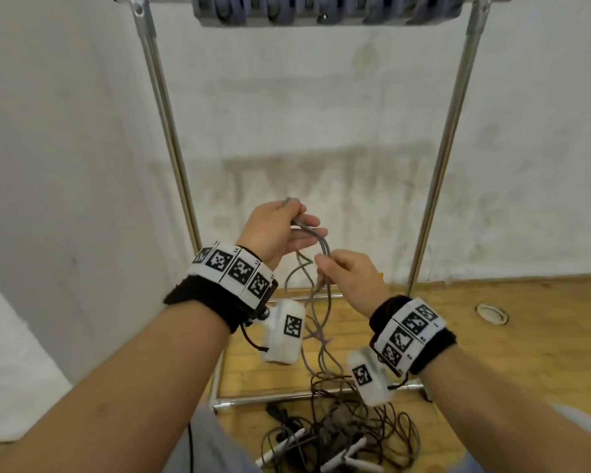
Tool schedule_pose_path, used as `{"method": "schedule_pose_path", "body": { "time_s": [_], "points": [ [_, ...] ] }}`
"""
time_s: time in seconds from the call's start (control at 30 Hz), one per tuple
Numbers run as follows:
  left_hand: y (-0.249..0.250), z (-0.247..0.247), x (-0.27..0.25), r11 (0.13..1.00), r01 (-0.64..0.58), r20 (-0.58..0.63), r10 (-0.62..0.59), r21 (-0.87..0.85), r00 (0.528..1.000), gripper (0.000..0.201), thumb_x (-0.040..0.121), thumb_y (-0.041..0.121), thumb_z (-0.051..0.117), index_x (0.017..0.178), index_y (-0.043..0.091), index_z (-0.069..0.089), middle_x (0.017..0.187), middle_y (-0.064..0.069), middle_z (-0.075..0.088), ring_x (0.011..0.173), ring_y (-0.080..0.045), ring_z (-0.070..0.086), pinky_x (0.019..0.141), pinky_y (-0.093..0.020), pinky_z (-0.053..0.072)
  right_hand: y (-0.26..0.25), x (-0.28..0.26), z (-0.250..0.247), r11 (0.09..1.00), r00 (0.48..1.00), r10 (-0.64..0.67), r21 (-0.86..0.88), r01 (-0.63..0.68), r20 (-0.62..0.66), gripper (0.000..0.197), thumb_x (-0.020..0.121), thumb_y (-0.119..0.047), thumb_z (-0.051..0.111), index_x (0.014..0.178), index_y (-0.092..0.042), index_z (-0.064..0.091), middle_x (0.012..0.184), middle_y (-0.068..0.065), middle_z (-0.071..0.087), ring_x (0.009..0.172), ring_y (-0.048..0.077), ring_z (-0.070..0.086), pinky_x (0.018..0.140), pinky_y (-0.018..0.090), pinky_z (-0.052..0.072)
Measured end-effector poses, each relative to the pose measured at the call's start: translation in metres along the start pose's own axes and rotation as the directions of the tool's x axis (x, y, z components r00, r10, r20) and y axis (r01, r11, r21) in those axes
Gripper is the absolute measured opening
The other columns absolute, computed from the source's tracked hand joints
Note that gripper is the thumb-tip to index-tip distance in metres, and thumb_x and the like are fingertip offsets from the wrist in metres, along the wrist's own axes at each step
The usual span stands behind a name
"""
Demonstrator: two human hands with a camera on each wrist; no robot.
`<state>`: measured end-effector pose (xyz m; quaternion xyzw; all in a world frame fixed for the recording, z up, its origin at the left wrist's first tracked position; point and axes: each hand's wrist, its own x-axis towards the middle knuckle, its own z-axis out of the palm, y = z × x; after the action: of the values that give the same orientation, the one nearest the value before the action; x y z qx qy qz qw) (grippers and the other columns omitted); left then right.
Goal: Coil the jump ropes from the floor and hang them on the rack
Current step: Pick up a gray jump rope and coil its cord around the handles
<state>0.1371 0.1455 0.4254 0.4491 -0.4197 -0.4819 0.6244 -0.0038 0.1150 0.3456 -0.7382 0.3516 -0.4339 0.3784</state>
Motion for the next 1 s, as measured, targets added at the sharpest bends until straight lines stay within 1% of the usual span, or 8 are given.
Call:
{"method": "schedule_pose_path", "body": {
  "time_s": [0.1, 0.23, 0.33, 0.47, 0.6, 0.8, 0.9, 1.0],
  "points": [
    [0.009, 0.002, 0.004, 0.997, -0.069, -0.043, 0.070, 0.014, 0.997, 0.023, 0.102, 0.021, 0.040, 0.087, 0.008, 0.051, 0.065, -0.001, 0.066, 0.067, -0.025, 0.072, 0.057, -0.026, 0.057, 0.009, -0.005, 0.007, 0.978, 0.959, 0.084, 0.164, -0.131, 0.269, 0.031, 0.096, -0.020, 0.050, 0.067, -0.011, 0.056, 0.060, 0.002, 0.062, 0.057, 0.013, 0.060, 0.060, 0.021, 0.048],
    [0.014, 0.000, 0.010, 0.987, -0.128, -0.084, 0.136, 0.093, 0.987, 0.022, 0.102, 0.021, 0.040, 0.089, 0.009, 0.053, 0.070, -0.003, 0.065, 0.067, -0.023, 0.071, 0.055, -0.025, 0.056, 0.012, 0.001, 0.005, 0.986, 0.882, 0.166, -0.107, -0.132, 0.442, 0.027, 0.098, -0.027, 0.046, 0.074, -0.019, 0.056, 0.071, -0.005, 0.066, 0.065, 0.004, 0.061, 0.065, 0.017, 0.047],
    [0.010, -0.007, 0.014, 0.988, -0.133, -0.140, 0.143, 0.079, 0.980, 0.023, 0.102, 0.026, 0.042, 0.089, 0.012, 0.055, 0.074, -0.005, 0.066, 0.072, -0.022, 0.072, 0.059, -0.025, 0.056, 0.006, 0.014, -0.008, 0.964, 0.906, 0.184, -0.252, -0.090, 0.380, 0.033, 0.097, -0.031, 0.047, 0.068, -0.019, 0.058, 0.064, -0.008, 0.056, 0.054, 0.003, 0.051, 0.057, 0.017, 0.040],
    [-0.016, -0.017, 0.014, 0.971, 0.113, -0.031, -0.109, 0.210, 0.994, 0.041, 0.093, 0.053, 0.047, 0.102, 0.015, 0.058, 0.097, -0.005, 0.073, 0.096, -0.020, 0.069, 0.084, -0.035, 0.051, 0.000, 0.029, -0.019, 0.929, 0.929, 0.271, 0.183, -0.321, 0.253, 0.029, 0.097, -0.022, 0.047, 0.072, -0.009, 0.053, 0.056, 0.004, 0.049, 0.039, 0.012, 0.050, 0.039, 0.020, 0.042],
    [-0.071, -0.021, 0.017, 0.841, 0.172, 0.179, -0.301, 0.514, 0.937, 0.032, 0.091, 0.033, 0.058, 0.111, 0.009, 0.064, 0.108, 0.001, 0.071, 0.107, -0.014, 0.063, 0.099, -0.043, 0.037, 0.005, 0.046, -0.019, 0.838, 0.930, 0.289, 0.410, -0.360, 0.225, 0.025, 0.097, -0.018, 0.048, 0.077, -0.004, 0.053, 0.058, 0.008, 0.058, 0.048, 0.018, 0.062, 0.047, 0.022, 0.051],
    [-0.128, -0.031, 0.040, 0.876, 0.249, 0.220, -0.361, 0.414, 0.906, 0.017, 0.097, 0.014, 0.050, 0.082, 0.013, 0.055, 0.084, -0.004, 0.067, 0.079, -0.017, 0.067, 0.066, -0.019, 0.050, 0.053, 0.065, -0.005, 0.801, 0.912, 0.404, 0.454, -0.391, 0.072, 0.024, 0.098, -0.015, 0.045, 0.078, -0.004, 0.054, 0.066, 0.010, 0.050, 0.048, 0.017, 0.054, 0.046, 0.023, 0.046],
    [-0.151, -0.040, 0.055, 0.855, 0.223, 0.136, -0.319, 0.469, 0.938, 0.020, 0.098, 0.012, 0.049, 0.080, 0.015, 0.056, 0.096, -0.009, 0.066, 0.076, -0.017, 0.067, 0.068, -0.025, 0.054, 0.078, 0.068, 0.006, 0.763, 0.885, 0.462, 0.481, -0.432, 0.061, 0.022, 0.097, -0.016, 0.048, 0.080, -0.005, 0.056, 0.067, 0.007, 0.050, 0.053, 0.017, 0.051, 0.048, 0.023, 0.044],
    [-0.158, -0.048, 0.070, 0.873, 0.199, 0.019, -0.231, 0.445, 0.973, 0.020, 0.100, 0.009, 0.044, 0.082, 0.011, 0.054, 0.085, -0.007, 0.068, 0.070, -0.018, 0.068, 0.062, -0.028, 0.054, 0.097, 0.066, 0.018, 0.805, 0.874, 0.470, 0.348, -0.481, 0.122, 0.019, 0.093, -0.027, 0.055, 0.084, -0.013, 0.063, 0.081, 0.005, 0.064, 0.077, 0.021, 0.062, 0.073, 0.031, 0.048]
  ]
}}
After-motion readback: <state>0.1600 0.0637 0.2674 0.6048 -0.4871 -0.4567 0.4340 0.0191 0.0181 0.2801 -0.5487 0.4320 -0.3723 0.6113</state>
